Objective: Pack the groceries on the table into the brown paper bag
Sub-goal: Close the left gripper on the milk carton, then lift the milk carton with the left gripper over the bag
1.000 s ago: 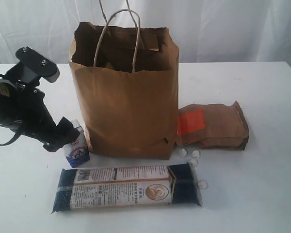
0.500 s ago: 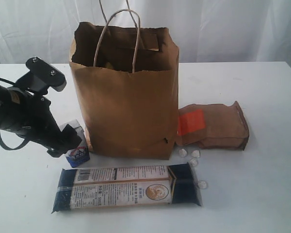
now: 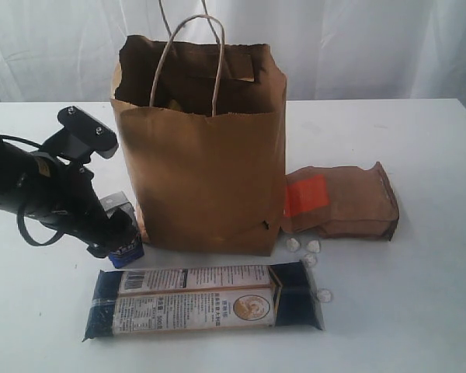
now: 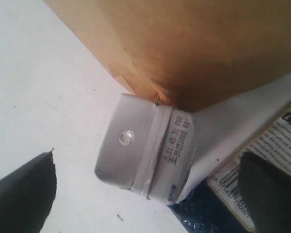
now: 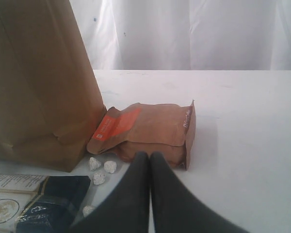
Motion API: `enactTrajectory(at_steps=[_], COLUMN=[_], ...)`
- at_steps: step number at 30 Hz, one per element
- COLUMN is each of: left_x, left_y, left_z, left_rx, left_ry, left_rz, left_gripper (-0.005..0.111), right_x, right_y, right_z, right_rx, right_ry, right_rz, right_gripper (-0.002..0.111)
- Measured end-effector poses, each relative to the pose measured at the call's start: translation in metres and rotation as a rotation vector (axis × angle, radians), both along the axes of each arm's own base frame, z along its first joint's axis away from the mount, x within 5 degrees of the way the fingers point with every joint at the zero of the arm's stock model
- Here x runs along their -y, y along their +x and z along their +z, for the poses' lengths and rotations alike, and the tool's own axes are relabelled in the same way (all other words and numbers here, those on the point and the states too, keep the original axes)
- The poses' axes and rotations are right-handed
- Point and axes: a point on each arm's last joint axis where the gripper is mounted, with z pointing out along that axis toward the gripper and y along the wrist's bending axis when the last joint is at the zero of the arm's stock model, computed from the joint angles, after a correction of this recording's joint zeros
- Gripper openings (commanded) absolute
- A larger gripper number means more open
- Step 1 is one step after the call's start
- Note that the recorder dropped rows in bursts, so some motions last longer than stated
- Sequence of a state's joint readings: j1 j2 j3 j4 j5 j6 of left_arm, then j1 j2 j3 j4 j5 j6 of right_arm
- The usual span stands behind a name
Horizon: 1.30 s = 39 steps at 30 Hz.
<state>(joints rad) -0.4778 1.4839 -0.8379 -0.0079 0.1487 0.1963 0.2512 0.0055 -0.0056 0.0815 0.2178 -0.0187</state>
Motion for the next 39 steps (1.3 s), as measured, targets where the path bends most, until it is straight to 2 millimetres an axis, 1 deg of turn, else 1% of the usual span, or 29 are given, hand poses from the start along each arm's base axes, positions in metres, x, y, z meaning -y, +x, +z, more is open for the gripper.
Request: enactTrajectory(at_steps=[7, 9, 10, 12, 17, 18, 19, 29, 32, 34, 39], left_x=[0.001, 0.001, 0.001, 0.001, 0.001, 0.001, 0.001, 0.001, 0.0, -0.002, -0.006], left_y=[0.002, 0.002, 0.002, 0.002, 0.002, 0.002, 0.002, 0.002, -0.001, -0.004, -0.013], left_z=[-0.008, -0.012, -0.013, -0.013, -0.013, -0.014, -0.014, -0.014, -0.01, -0.004, 0.02], left_rx=[-0.029, -0.042, -0.046, -0.051, -0.061, -0.064, -0.064, -0.07, -0.075, -0.067, -0.007], left_ry=[0.014, 0.021, 0.023, 0.022, 0.011, 0.011, 0.011, 0.013, 0.015, 0.01, -0.023], left_rz=[0.001, 0.0, 0.0, 0.004, 0.023, 0.025, 0.025, 0.026, 0.024, 0.023, 0.021], left_gripper=[0.104, 0.097, 0.092, 0.073, 0.014, 0.006, 0.0, 0.0, 0.0, 0.0, 0.0], right_x=[0.0, 0.0, 0.0, 0.0, 0.0, 0.0, 0.0, 0.0, 0.0, 0.0, 0.0], right_y=[0.0, 0.0, 0.0, 0.0, 0.0, 0.0, 0.0, 0.0, 0.0, 0.0, 0.0], right_z=[0.0, 0.0, 0.0, 0.0, 0.0, 0.0, 0.0, 0.0, 0.0, 0.0, 0.0], right_rx=[0.0, 0.0, 0.0, 0.0, 0.0, 0.0, 0.0, 0.0, 0.0, 0.0, 0.0], right_ry=[0.0, 0.0, 0.0, 0.0, 0.0, 0.0, 0.0, 0.0, 0.0, 0.0, 0.0], right_rz=[0.0, 0.0, 0.0, 0.0, 0.0, 0.0, 0.0, 0.0, 0.0, 0.0, 0.0], right_gripper=[0.0, 0.0, 0.0, 0.0, 0.0, 0.0, 0.0, 0.0, 0.0, 0.0, 0.0])
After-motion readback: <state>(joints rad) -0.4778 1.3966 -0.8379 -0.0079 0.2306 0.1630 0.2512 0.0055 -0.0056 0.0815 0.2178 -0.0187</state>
